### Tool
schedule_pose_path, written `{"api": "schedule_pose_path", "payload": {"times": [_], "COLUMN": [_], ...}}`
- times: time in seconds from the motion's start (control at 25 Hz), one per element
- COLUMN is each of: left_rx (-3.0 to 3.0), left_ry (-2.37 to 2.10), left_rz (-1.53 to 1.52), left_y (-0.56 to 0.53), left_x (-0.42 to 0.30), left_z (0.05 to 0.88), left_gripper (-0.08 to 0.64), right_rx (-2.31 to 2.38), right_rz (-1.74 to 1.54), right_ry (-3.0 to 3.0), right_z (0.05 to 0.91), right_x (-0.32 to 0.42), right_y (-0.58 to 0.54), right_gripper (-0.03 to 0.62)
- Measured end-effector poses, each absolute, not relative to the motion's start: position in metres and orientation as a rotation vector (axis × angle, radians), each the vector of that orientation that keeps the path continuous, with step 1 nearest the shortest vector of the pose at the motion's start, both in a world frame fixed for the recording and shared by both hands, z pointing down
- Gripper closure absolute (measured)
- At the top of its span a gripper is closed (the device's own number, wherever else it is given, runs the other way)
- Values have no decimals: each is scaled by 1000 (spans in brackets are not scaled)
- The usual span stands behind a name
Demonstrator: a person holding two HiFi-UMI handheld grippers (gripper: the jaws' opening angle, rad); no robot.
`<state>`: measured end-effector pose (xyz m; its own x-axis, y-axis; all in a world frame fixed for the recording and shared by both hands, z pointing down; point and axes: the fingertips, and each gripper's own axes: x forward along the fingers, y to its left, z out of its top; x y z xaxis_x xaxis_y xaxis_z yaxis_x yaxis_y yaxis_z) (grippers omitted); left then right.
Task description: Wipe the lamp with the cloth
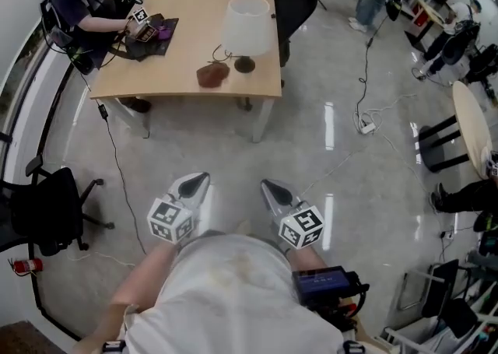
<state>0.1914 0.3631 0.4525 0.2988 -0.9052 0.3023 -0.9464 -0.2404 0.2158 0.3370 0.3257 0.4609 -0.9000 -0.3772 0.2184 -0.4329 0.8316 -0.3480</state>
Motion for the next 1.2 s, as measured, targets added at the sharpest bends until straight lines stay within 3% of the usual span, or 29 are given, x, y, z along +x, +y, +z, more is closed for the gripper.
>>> {"api": "schedule_pose_path", "payload": {"times": [0.68, 1.2], "left_rx": [2052, 2187], "left_ry": [-1753, -1578], "left_rz": [208, 178], "left_y": [366, 255], "left_x": [158, 114], "left_z": [472, 484], "left_gripper": [558, 558], "right_rx": [486, 641], "right_rz": [667, 622], "right_ry": [-2820, -2741], "right_z": [487, 483], "right_x": [312, 256], "right_y": [309, 233], "right_gripper": [578, 578]}}
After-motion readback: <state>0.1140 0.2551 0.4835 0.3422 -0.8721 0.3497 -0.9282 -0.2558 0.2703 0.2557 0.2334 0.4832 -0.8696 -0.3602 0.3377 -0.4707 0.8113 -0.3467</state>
